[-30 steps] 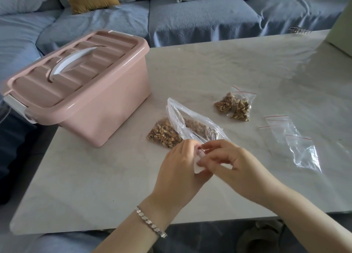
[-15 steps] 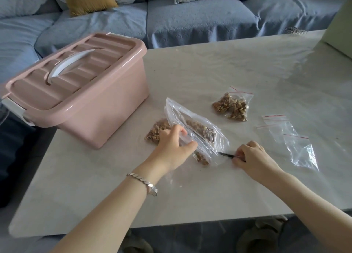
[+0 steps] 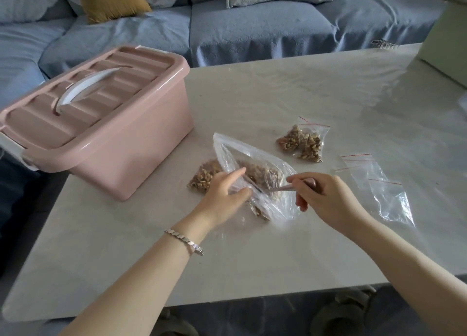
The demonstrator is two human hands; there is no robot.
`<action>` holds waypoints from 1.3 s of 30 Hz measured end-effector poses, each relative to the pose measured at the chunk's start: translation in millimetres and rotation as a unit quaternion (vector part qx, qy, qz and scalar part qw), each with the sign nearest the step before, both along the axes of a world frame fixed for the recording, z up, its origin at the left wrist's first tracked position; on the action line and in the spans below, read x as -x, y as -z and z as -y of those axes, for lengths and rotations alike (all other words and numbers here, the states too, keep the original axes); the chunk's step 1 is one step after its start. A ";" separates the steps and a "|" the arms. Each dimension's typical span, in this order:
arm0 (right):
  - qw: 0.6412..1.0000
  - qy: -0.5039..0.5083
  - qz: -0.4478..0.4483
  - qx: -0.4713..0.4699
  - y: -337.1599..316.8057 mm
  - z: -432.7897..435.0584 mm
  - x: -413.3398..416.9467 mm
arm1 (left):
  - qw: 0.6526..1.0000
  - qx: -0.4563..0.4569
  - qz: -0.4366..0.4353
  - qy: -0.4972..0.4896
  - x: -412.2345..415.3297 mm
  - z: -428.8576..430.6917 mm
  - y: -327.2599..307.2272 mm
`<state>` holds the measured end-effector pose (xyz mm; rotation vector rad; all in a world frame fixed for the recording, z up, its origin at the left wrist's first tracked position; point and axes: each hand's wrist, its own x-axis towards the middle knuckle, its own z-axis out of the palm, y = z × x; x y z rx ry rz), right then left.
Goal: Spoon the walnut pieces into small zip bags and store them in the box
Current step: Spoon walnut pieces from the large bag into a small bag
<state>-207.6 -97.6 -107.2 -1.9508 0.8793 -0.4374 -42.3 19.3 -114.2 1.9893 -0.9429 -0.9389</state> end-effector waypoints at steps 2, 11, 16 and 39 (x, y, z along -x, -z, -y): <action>1.000 0.013 0.018 0.011 0.0 -3.2 -4.7 | 1.000 -0.001 0.005 0.007 -1.4 -6.9 0.0; 0.957 0.019 0.026 0.289 8.6 -7.7 11.4 | 0.999 0.001 0.028 -0.027 -17.0 -50.7 11.5; 0.934 -0.003 0.054 0.354 16.1 -3.6 13.7 | 0.998 0.002 0.062 0.007 -14.1 -58.6 10.7; 0.995 0.065 0.081 0.001 56.0 -37.9 -16.7 | 0.993 -0.017 -0.082 -0.080 -25.4 -33.7 14.3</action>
